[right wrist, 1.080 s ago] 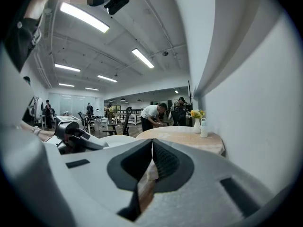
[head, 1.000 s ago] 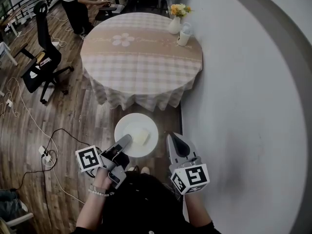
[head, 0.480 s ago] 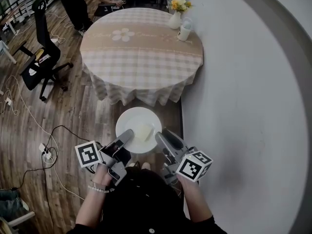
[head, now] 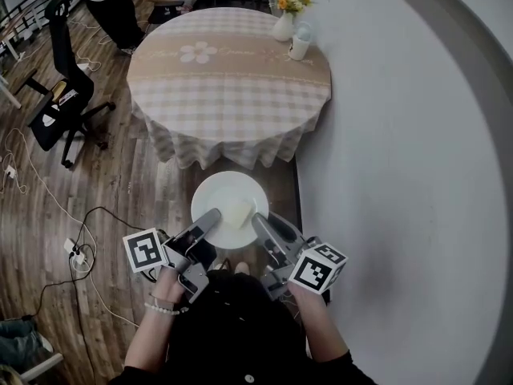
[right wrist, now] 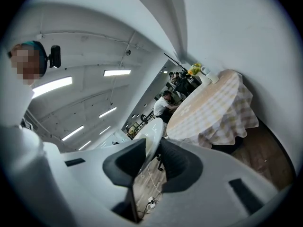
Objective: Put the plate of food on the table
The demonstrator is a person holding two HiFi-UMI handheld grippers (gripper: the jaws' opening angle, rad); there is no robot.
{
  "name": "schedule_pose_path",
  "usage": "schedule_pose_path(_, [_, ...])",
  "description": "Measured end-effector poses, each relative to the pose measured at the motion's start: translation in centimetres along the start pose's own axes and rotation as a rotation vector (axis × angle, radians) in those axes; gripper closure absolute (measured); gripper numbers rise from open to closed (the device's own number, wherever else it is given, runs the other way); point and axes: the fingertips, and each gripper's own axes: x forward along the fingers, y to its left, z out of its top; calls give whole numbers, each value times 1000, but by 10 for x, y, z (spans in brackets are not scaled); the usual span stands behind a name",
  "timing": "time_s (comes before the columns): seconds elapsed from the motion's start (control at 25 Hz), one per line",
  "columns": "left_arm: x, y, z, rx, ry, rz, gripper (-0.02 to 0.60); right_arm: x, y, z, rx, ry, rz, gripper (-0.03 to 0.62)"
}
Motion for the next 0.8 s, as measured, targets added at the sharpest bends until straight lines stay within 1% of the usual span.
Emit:
schedule_pose_path(0.24, [3, 0, 4, 15, 35, -10, 571, 0, 0, 2, 8, -41, -18, 524])
schedule_pose_path(0.4, [1, 4, 1, 1, 51, -11, 571, -3, 1, -1, 25, -67, -46, 527])
schedule_pose_path(0.56, [1, 2, 3, 14, 55, -24, 571, -2, 2, 1, 28, -91, -55, 531])
schedule_pose_path(0.8, [2, 0, 6, 7, 45, -32, 571, 2, 2, 2, 21, -86, -51, 531])
